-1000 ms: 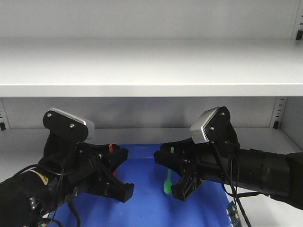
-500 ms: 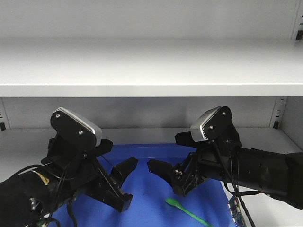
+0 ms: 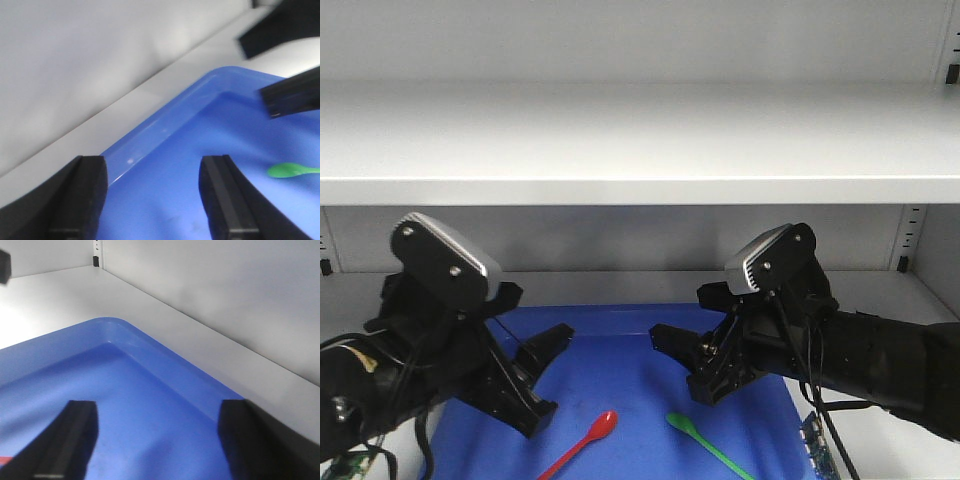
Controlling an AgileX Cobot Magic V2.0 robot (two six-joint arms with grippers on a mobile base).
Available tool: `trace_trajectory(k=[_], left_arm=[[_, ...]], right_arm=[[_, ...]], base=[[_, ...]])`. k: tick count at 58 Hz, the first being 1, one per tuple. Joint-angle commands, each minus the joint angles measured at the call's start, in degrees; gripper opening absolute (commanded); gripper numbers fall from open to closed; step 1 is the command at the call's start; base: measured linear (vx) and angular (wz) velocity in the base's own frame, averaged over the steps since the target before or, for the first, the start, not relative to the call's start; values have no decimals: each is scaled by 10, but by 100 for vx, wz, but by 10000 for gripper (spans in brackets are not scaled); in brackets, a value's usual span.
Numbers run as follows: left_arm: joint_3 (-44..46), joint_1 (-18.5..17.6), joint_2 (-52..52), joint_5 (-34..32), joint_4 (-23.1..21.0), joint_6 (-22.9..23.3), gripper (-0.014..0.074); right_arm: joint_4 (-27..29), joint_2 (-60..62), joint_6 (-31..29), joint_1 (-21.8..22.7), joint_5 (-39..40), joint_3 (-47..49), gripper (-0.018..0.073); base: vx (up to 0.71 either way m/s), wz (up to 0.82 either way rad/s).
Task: Sort red and green spoons into left cabinet
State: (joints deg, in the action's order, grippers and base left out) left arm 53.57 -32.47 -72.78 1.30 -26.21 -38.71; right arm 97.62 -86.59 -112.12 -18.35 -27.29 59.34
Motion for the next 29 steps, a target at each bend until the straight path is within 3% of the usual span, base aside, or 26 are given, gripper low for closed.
trace_trajectory(k=[1,11,15,22,26,29], left_arm=[[21,6,26,-13,-17,0,532],[19,7,34,37,-17,0,456],[19,7,37,52,-16,0,372],[19,7,46,72,-15,0,144],[19,7,53,79,-14,0,-11],[19,7,56,81,-14,0,-9]], right_arm=[[44,23,-3,0,-13,20,466],[38,23,-3,0,-1,18,304],[25,23,7,0,-1,18,190],[-30,30,67,0,-2,18,-10],[-74,36,113,0,0,18,-11],[-108,42,144,0,0,18,-5]], base=[[0,0],[0,0],[0,0],[0,0],[0,0],[0,0]])
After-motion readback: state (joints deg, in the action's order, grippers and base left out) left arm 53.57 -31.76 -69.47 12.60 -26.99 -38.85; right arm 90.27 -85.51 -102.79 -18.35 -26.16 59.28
